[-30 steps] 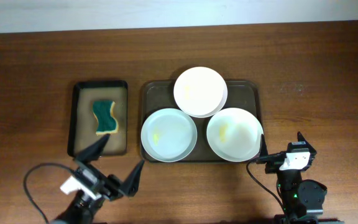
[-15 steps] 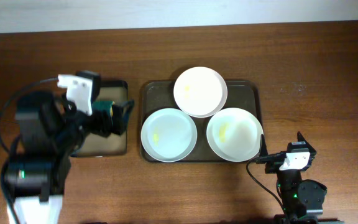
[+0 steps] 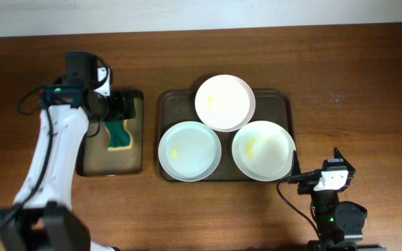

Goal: Clean dirty plates on tray and stack at the side
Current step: 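Move the left gripper over the green sponge in the water tray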

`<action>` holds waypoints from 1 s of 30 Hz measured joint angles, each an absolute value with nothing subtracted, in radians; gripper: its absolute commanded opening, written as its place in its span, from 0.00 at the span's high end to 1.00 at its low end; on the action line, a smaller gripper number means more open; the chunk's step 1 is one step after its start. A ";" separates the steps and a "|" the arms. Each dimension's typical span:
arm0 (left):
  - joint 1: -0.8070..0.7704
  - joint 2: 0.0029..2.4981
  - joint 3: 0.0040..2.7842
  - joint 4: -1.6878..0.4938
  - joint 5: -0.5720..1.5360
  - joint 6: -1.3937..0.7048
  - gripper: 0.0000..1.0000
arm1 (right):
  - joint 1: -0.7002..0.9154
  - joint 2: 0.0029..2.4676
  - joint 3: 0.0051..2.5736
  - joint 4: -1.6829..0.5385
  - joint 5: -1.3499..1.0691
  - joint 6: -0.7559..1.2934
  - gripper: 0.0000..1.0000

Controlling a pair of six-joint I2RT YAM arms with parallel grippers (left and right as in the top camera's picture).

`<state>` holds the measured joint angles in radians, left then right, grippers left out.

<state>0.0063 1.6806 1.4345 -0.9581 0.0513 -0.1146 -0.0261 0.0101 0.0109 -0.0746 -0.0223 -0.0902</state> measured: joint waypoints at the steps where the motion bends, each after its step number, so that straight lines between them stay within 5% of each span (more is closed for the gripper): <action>1: 0.006 1.709 1.435 -0.956 0.047 -0.116 0.01 | -0.026 0.010 0.011 -0.075 -0.022 -0.090 0.02; 18: 0.018 1.979 1.435 -0.867 -0.009 -0.121 0.00 | -0.026 0.010 0.011 -0.075 -0.022 -0.091 0.02; 22: 0.023 2.001 1.435 -0.867 -0.013 -0.123 0.22 | -0.026 0.010 0.011 -0.075 -0.022 -0.090 0.02; 30: 0.067 2.007 1.435 -0.883 -0.008 -0.156 0.21 | -0.026 0.010 0.011 -0.075 -0.022 -0.090 0.02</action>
<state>0.0673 2.0071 1.4345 -0.8829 -0.0078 -0.1558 -0.0261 0.0101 0.0109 -0.0746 -0.0223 -0.0898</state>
